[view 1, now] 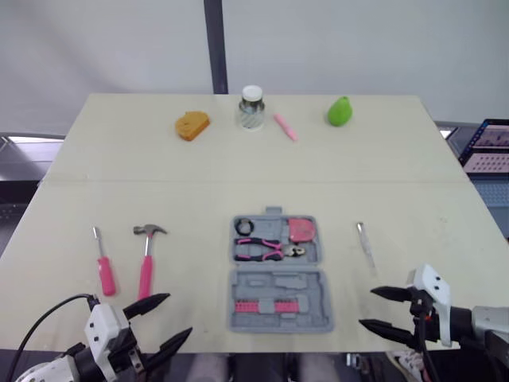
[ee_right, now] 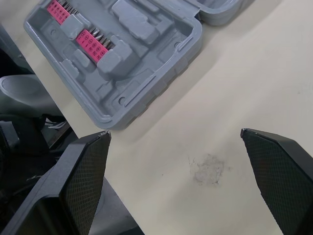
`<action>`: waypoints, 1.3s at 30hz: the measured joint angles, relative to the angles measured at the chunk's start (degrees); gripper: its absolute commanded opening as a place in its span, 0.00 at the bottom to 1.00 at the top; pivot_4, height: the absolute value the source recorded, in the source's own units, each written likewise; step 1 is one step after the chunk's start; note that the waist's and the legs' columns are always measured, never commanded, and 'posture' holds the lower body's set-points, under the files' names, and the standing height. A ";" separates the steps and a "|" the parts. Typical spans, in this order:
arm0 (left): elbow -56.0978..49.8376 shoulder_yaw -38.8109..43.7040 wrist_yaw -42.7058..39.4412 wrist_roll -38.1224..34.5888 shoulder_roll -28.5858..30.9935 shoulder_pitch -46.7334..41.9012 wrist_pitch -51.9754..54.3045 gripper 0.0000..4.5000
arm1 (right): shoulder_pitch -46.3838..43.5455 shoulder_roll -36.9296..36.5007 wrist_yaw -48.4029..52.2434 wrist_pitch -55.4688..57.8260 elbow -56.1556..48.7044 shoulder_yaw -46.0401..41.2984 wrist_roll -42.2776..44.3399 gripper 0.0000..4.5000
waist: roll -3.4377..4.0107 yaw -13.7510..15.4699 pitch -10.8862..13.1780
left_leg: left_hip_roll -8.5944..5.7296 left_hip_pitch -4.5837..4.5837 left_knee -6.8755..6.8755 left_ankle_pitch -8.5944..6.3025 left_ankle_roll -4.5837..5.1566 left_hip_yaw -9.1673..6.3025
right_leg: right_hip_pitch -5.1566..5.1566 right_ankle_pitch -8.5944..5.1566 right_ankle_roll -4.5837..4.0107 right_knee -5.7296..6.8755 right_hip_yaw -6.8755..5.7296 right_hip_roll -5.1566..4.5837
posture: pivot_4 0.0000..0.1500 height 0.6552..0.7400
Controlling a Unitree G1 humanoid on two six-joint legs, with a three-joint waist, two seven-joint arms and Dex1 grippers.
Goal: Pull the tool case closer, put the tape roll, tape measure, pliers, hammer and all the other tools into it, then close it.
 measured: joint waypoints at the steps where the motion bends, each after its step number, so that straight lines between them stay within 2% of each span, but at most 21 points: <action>1: -0.89 -0.45 0.34 -0.16 0.03 -0.08 0.51 0.99 | -0.18 0.00 0.00 -0.28 0.07 0.08 0.00 1.00 | 0.00 0.00 0.00 | 0.00 0.00 0.00 0.00 0.00 0.00 | 0.00 0.00 0.00 0.00 0.01 0.00 | 1.00 0.47; 15: -3.53 -0.71 -2.61 -3.41 5.64 -7.38 2.20 0.99 | -1.61 -0.08 -0.01 -0.56 1.84 0.36 -0.30 1.00 | 0.04 -0.06 -0.02 | -0.01 0.02 0.01 0.03 -0.03 0.03 | 0.00 0.00 0.00 0.06 -0.32 0.09 | 1.00 0.47; 30: 2.98 -2.58 -9.83 -1.85 8.01 -11.73 -4.88 0.99 | 1.17 -0.08 -0.68 0.04 0.51 0.14 -0.51 1.00 | 0.04 -0.01 -0.03 | -0.04 0.05 0.02 0.05 -0.02 0.06 | 0.01 0.01 0.01 0.09 -0.30 0.13 | 1.00 0.47; 39: 6.29 -3.06 -10.81 -1.76 8.24 -14.26 -6.12 0.99 | 2.65 -0.05 -2.03 1.09 -0.92 -0.18 -0.28 1.00 | 0.04 -0.02 -0.03 | -0.02 0.05 0.02 0.05 -0.02 0.06 | 0.01 0.01 0.01 0.11 -0.30 0.13 | 1.00 0.47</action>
